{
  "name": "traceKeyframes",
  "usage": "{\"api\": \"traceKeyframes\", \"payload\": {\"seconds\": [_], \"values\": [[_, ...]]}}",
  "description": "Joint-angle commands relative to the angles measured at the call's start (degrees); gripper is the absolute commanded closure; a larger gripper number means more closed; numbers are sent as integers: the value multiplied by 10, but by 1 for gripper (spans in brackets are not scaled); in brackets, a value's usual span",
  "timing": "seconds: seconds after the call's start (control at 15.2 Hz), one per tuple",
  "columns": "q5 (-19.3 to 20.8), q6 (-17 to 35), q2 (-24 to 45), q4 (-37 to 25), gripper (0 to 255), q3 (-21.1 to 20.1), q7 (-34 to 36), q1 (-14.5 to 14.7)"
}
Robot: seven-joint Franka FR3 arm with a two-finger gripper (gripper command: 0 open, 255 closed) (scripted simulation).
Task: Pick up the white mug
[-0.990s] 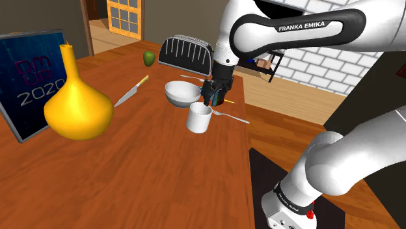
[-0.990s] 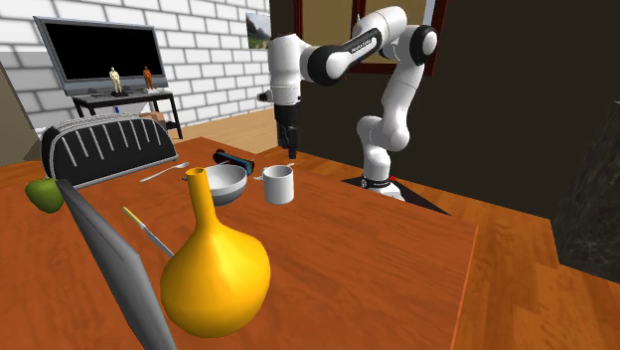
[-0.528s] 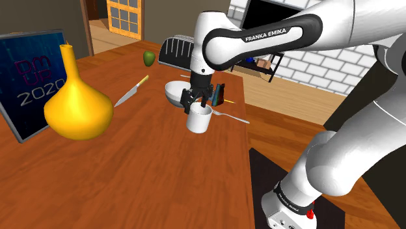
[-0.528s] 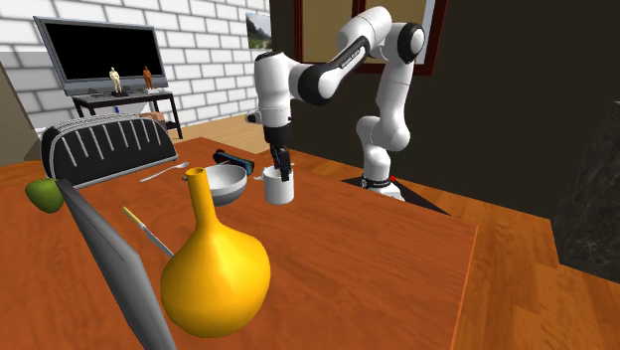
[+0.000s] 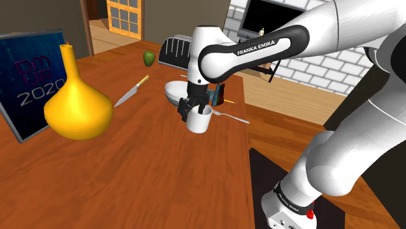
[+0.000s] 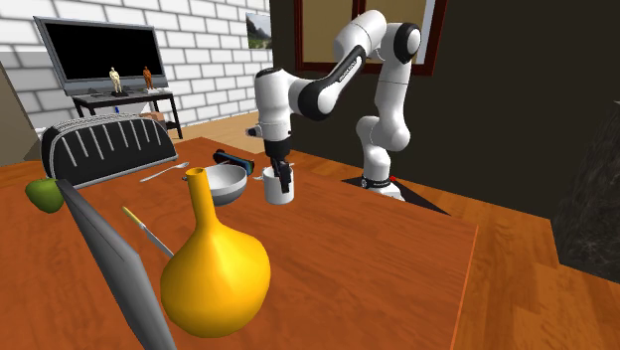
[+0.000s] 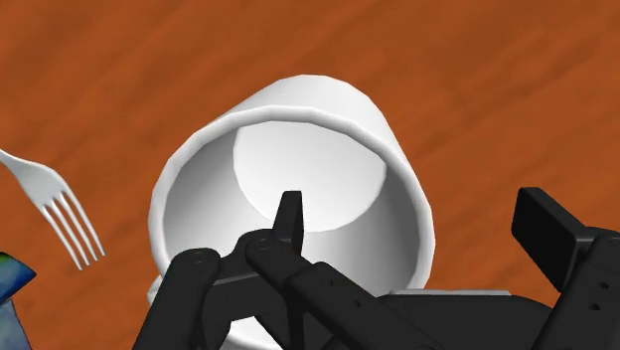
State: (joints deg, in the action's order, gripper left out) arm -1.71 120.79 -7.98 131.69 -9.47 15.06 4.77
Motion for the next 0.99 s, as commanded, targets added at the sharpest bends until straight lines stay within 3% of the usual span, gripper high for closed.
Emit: {"api": "traceKeyframes", "payload": {"seconds": [0.0, 0.59, 0.92], "values": [[0, 4, 2, 2, 255, -1, 1, 0], [0, 3, 1, 2, 255, 0, 1, 0], [-2, -37, -16, -21, 255, 1, -1, 0]]}}
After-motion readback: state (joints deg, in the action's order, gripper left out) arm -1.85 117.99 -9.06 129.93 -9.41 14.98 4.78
